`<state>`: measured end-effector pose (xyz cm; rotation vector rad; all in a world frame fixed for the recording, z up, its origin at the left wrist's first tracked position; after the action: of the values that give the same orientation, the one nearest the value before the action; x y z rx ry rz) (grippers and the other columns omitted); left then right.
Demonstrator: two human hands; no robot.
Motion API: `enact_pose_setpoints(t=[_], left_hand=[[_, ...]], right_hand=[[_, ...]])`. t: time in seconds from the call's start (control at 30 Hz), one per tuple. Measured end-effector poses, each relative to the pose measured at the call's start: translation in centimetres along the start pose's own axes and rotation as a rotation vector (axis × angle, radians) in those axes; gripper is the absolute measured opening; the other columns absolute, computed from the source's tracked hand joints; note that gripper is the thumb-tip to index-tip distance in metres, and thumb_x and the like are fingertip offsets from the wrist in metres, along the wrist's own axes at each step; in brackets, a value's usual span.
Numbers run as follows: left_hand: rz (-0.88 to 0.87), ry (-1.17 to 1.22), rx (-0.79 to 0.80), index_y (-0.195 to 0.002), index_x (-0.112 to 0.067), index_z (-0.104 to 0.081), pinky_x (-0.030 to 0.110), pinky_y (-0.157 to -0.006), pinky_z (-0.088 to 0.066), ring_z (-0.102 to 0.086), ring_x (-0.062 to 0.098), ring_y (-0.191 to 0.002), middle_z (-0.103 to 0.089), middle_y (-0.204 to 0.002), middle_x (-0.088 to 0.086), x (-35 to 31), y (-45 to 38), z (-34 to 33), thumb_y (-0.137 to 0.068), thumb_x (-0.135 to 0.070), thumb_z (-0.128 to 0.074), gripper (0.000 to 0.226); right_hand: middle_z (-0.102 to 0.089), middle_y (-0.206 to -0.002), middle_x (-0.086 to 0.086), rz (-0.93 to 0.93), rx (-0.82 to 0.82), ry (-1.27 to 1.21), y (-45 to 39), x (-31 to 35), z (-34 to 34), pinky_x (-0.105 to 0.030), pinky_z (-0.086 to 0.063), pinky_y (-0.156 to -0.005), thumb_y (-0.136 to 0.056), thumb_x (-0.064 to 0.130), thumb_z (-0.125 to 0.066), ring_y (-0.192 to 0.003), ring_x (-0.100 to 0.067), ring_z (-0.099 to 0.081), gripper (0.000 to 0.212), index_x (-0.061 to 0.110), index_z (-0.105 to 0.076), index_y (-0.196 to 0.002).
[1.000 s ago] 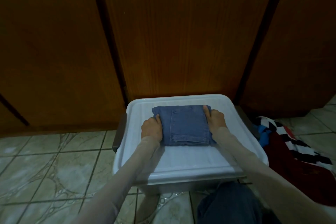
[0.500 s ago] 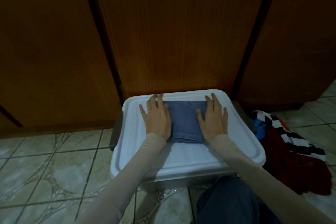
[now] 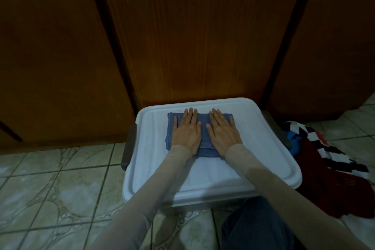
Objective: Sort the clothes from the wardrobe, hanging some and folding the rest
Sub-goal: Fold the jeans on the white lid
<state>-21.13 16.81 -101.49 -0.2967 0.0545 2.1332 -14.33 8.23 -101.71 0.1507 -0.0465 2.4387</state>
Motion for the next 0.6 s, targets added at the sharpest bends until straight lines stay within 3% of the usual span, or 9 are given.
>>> enact_pose_setpoints(t=[0.43,0.6], left_hand=[[0.038,0.003,0.122,-0.151,-0.015,-0.006,0.038,-0.116,0.007,-0.001,0.013,-0.146,-0.005,-0.159,0.001,0.8,-3.0,-1.5,-0.103,-0.033,-0.013,0.051],[0.111,0.069,0.078,-0.151,-0.016,-0.010,0.039,-0.115,0.010,0.005,0.019,-0.146,0.000,-0.159,0.006,1.0,-2.5,-0.7,-0.102,-0.042,-0.019,0.056]], right_hand=[[-0.003,-0.158,-0.001,-0.005,0.142,-0.150,-3.3,-0.8,-1.0,-0.034,-0.001,-0.119,-0.103,0.037,-0.015,-0.145,-0.012,-0.002,0.054,0.013,-0.004,-0.150],[0.006,-0.158,-0.001,-0.161,0.122,-0.199,-2.4,-0.9,-0.5,-0.048,-0.003,-0.116,-0.100,0.047,-0.018,-0.145,-0.020,0.005,0.060,0.020,0.000,-0.150]])
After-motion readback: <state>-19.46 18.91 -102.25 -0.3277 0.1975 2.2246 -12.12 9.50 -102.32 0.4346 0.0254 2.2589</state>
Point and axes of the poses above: each hand's wrist, its own y-axis away from the middle knuckle, its own z-axis out of the back of the hand, x = y × z, the point moved 5 cm from there along -y, towards the middle knuckle
